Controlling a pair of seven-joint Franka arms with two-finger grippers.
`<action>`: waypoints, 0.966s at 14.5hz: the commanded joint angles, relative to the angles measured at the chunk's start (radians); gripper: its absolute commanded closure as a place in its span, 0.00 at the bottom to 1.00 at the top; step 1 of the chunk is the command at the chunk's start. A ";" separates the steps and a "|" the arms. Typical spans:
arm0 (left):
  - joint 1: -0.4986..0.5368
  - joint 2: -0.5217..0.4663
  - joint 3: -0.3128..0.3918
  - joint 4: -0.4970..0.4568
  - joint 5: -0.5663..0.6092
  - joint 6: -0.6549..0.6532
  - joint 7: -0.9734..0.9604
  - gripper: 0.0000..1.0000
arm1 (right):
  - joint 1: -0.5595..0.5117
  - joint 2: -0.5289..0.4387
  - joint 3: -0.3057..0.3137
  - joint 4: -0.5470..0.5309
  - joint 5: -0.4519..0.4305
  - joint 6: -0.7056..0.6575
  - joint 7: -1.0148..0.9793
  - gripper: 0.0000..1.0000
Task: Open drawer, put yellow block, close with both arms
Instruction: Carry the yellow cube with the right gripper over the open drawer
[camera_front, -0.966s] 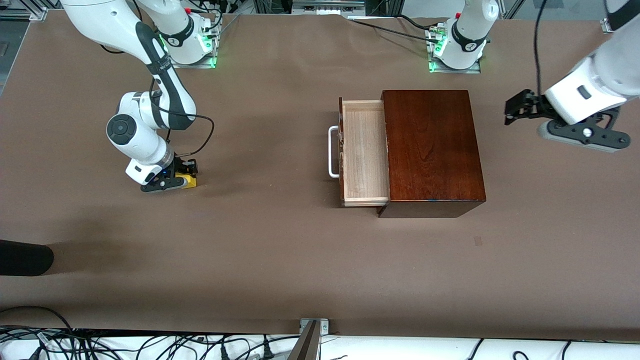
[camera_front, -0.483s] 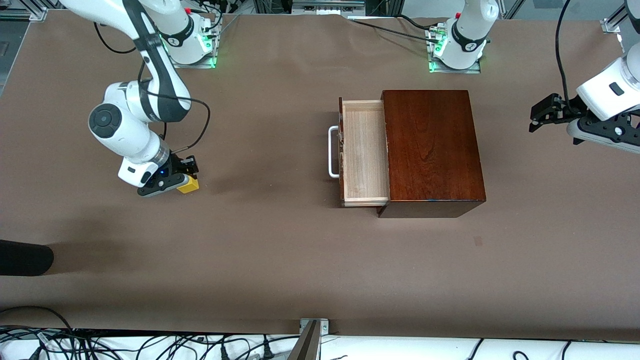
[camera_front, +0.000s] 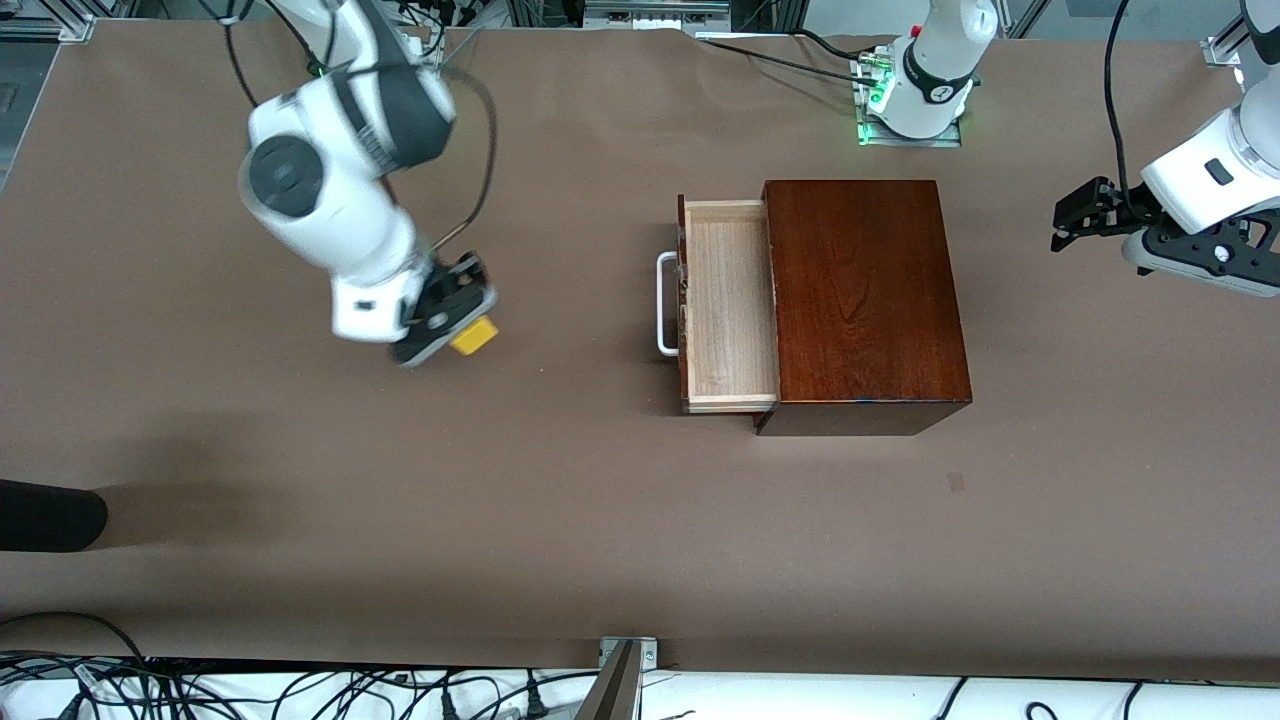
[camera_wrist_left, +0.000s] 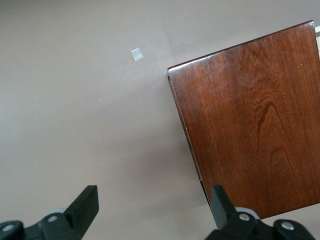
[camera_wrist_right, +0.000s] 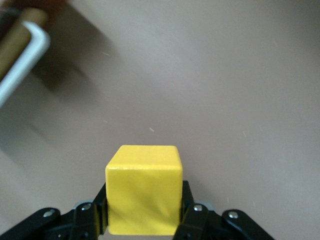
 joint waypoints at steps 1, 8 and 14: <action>-0.002 0.003 0.005 0.015 -0.012 -0.017 -0.012 0.00 | 0.118 0.067 0.045 0.146 -0.119 -0.049 -0.013 1.00; 0.000 0.003 0.005 0.017 -0.015 -0.030 -0.012 0.00 | 0.469 0.310 0.042 0.466 -0.245 -0.115 -0.005 1.00; -0.002 0.003 0.004 0.017 -0.018 -0.032 -0.014 0.00 | 0.522 0.475 0.042 0.612 -0.305 -0.061 -0.106 1.00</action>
